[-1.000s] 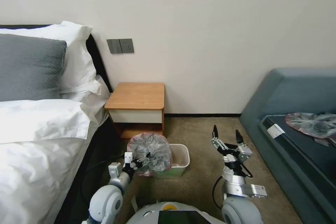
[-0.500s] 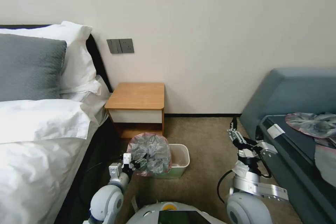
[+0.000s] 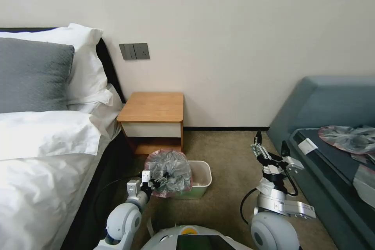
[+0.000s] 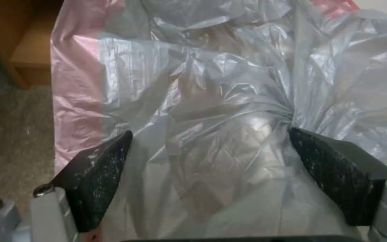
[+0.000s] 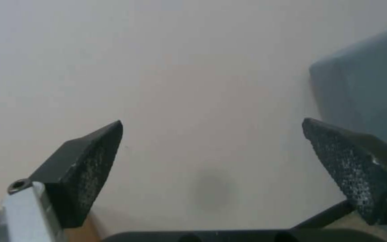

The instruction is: Pick up the garbage bag from the table and place it over the trash can.

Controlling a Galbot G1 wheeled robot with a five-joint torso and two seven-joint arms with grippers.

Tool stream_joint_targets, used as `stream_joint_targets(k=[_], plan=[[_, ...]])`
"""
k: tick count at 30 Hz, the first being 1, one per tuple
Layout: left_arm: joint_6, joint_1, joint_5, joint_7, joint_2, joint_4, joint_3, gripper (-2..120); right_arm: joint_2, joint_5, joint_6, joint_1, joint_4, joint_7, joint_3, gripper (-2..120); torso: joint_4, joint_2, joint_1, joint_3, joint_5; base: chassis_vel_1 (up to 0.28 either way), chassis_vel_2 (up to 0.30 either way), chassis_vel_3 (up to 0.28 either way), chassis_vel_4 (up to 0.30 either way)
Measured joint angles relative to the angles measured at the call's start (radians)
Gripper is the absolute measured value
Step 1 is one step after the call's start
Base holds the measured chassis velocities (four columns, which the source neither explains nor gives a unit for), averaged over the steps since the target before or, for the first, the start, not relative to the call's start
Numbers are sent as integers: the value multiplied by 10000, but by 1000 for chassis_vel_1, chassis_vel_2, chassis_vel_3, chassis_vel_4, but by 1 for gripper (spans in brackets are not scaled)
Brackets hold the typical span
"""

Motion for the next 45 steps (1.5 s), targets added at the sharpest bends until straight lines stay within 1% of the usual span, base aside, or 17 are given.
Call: stream_joint_targets(k=[4, 9, 10, 12, 14, 15, 17, 21, 22, 25, 31, 36, 39, 40, 41, 43, 45], plan=[[97, -201, -7, 4, -62, 76, 45, 87, 6, -50, -4, 36, -22, 1, -26, 100, 0, 0, 0, 0, 0, 0, 0, 0, 0], [436, -417, -21, 113, -93, 223, 140, 66, 36, -150, -5, -11, 33, 16, -38, 100, 0, 0, 0, 0, 0, 0, 0, 0, 0], [436, -417, -21, 113, -93, 223, 140, 66, 36, -150, -5, -11, 33, 16, -38, 100, 0, 0, 0, 0, 0, 0, 0, 0, 0], [536, -439, -12, 146, -93, 261, 147, 57, 43, -173, 3, -57, 62, 22, -35, 100, -1, 0, 0, 0, 0, 0, 0, 0, 0], [561, -439, 10, 157, -93, 268, 149, 54, 44, -181, 9, -74, 66, 24, -31, 100, 0, 0, 0, 0, -1, 0, 0, 0, 0], [600, -430, 83, 165, -93, 271, 150, 46, 41, -197, 27, -95, 66, 29, -22, 100, 0, 0, 0, 0, 0, 0, 0, 0, 0], [615, -417, 121, 169, -95, 270, 150, 42, 38, -208, 35, -94, 64, 32, -21, 100, -1, 0, 0, 0, 1, 0, 0, 0, 0], [665, -280, 393, 164, -90, 198, 118, 23, 22, -289, 40, 18, 21, 53, -62, 100, 0, 0, 0, 0, 1, 0, 0, 0, 0], [665, -280, 393, 164, -90, 198, 118, 23, 22, -289, 40, 18, 21, 53, -62, 100, 0, 0, 0, 0, 1, 0, 0, 0, 0], [676, -224, 482, 119, -82, 153, 97, 10, 20, -332, 26, 100, 8, 61, -117, 100, 0, 0, 0, 0, -2, 0, 0, 0, 0], [648, -148, 610, -28, -102, 75, 101, 9, 1, -378, 0, 143, 8, 69, -140, 100, -1, 0, 0, 0, -2, 0, 0, 0, 0], [294, -26, 865, -272, -183, -9, 151, 9, -19, -386, -87, 190, 29, 73, -164, 100, 0, 0, 0, 0, 0, 0, 0, 0, 0], [-498, 86, 853, -505, -222, -143, 188, 9, -153, -177, -277, 260, 102, -133, -271, 100, 0, 0, 0, 0, 0, 0, 0, 0, 0], [-498, 86, 853, -505, -222, -143, 188, 9, -153, -177, -277, 260, 102, -133, -271, 100, 0, 0, 0, 0, 0, 0, 0, 0, 0], [-922, 132, 750, -557, -233, -207, 186, 9, -242, 20, -390, 268, 144, -349, -306, 100, 0, -1, 0, 0, 2, 0, 0, 0, 0], [-1761, 212, 611, -584, -279, -336, 146, 9, -562, 875, -933, 270, 333, -1390, -418, 100, 0, 0, 0, 0, 1, 0, 0, 0, 0], [-1940, 224, 581, -584, -284, -349, 132, 9, -659, 1128, -1118, 285, 386, -1645, -461, 100, 0, 0, 0, 0, 0, 0, 0, 0, 0]])
